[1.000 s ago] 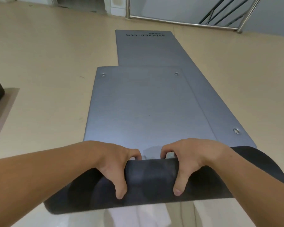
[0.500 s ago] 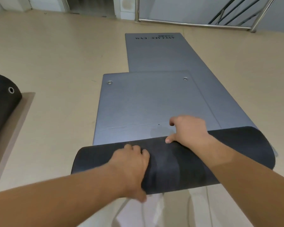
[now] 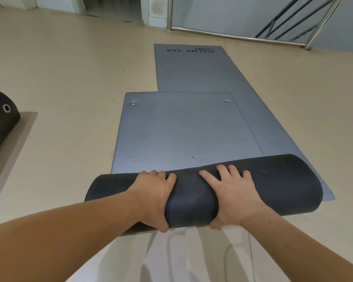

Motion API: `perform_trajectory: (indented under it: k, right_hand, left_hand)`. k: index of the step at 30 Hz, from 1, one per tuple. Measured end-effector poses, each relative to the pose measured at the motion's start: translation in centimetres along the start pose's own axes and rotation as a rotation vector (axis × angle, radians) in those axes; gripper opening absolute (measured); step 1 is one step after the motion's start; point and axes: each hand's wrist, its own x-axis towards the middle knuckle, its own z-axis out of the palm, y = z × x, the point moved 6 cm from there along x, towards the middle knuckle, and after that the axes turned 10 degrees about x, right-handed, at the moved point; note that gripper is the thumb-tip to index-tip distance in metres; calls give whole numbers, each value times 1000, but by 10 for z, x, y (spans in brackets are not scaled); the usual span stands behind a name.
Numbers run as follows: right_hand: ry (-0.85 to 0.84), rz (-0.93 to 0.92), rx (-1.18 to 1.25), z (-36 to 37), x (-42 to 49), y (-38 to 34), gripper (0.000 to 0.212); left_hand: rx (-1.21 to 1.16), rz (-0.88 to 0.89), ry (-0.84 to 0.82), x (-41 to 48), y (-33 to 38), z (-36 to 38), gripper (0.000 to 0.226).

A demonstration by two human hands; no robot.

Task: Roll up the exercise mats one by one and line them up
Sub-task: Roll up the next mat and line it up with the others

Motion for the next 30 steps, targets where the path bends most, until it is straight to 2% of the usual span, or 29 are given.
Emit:
perform_trajectory:
  k: [4, 6, 8, 12, 15, 18, 20, 21, 24, 25, 26, 27, 29, 30]
  right_hand:
    - [-8, -76, 21, -15, -7, 2, 122]
    - [-96, -122, 81, -20, -17, 3, 119]
    - [-255, -150, 175, -23, -31, 4, 113]
    - [-601, -98, 355, -9, -45, 3, 101]
    - [-650, -85, 395, 0, -34, 1, 101]
    - [-538, -45, 453, -11, -10, 8, 115]
    - [-415, -20, 482, -24, 7, 15, 118]
    - [-358, -11, 486, -31, 16, 17, 114]
    - [-192, 31, 468, -50, 36, 22, 91]
    - [-125, 52, 450, -57, 42, 23, 82]
    - [-59, 74, 419, -62, 48, 22, 73]
    - [7, 92, 371, -66, 52, 19, 65]
    - [134, 107, 235, -71, 55, 8, 53]
    - [210, 90, 150, -73, 53, -2, 49]
  left_hand:
    - [-50, 41, -72, -10, 2, -14, 90]
    - [-124, 83, -146, -19, 5, -17, 77]
    - [-180, 106, -185, -28, 10, -14, 69]
    - [-278, 78, -279, -38, 19, 0, 78]
    - [-319, 84, -270, -40, 14, 1, 89]
    - [-384, 46, -221, -40, -11, -9, 110]
    - [-332, 8, -209, -40, -30, -16, 113]
    - [-265, -26, -168, -41, -39, -21, 103]
    - [-37, -33, 62, -51, -35, -44, 48]
    - [-9, -2, 99, -55, -25, -47, 43]
    - [-7, 28, 88, -58, -11, -43, 49]
    - [-5, 47, 30, -61, 2, -37, 65]
    - [5, 31, -112, -60, 20, -16, 114]
    - [21, 6, -148, -58, 24, -5, 131]
